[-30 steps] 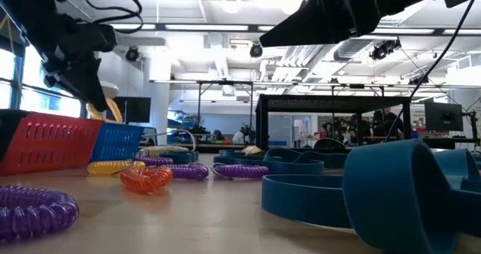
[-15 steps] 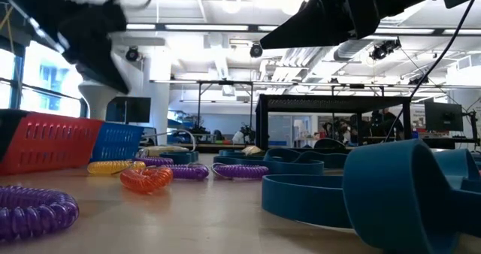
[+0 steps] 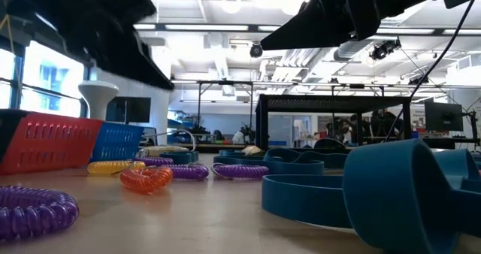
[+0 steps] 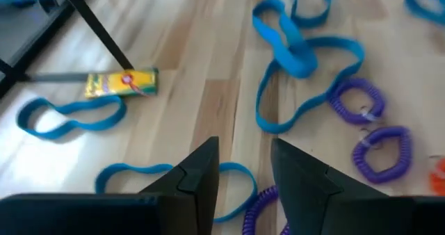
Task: Pick & Place Office Desk Supplies
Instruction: Put the blue rubber band into the red bin
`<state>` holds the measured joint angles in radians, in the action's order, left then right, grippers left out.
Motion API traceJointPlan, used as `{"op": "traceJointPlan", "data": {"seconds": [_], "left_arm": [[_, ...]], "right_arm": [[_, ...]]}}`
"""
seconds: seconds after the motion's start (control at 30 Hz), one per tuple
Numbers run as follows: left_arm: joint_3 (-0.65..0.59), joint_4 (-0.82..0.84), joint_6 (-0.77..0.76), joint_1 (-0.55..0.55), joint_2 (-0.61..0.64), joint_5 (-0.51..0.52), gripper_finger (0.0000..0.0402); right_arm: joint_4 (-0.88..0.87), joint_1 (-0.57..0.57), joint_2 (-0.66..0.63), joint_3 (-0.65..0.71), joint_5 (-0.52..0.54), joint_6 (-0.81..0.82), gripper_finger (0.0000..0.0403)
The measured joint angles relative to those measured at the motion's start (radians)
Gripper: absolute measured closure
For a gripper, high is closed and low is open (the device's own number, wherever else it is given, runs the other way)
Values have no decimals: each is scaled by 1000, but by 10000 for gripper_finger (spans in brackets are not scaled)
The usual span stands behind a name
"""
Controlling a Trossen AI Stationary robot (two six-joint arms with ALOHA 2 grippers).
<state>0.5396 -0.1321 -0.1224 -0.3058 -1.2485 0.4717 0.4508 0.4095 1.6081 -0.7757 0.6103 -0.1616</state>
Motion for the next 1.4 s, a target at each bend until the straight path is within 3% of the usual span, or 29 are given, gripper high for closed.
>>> {"op": "traceJointPlan", "data": {"seconds": [0.27, 0.47, 0.57, 1.07, 1.4], "left_arm": [[62, -28, -83, 89, -192, -74, 277], [205, 218, -163, 110, -283, -114, 277], [230, 244, -201, 109, -313, -130, 277], [235, 199, -238, 135, -399, -228, 277], [237, 196, -246, 153, -416, -227, 289]], "right_arm": [[-1, 0, 0, 0, -4, 0, 143], [-9, 0, 0, 0, -4, 0, 143], [-13, 0, 0, 0, -4, 0, 143], [-25, 0, 0, 0, -4, 4, 143], [-29, 0, 0, 0, -7, 8, 143]]}}
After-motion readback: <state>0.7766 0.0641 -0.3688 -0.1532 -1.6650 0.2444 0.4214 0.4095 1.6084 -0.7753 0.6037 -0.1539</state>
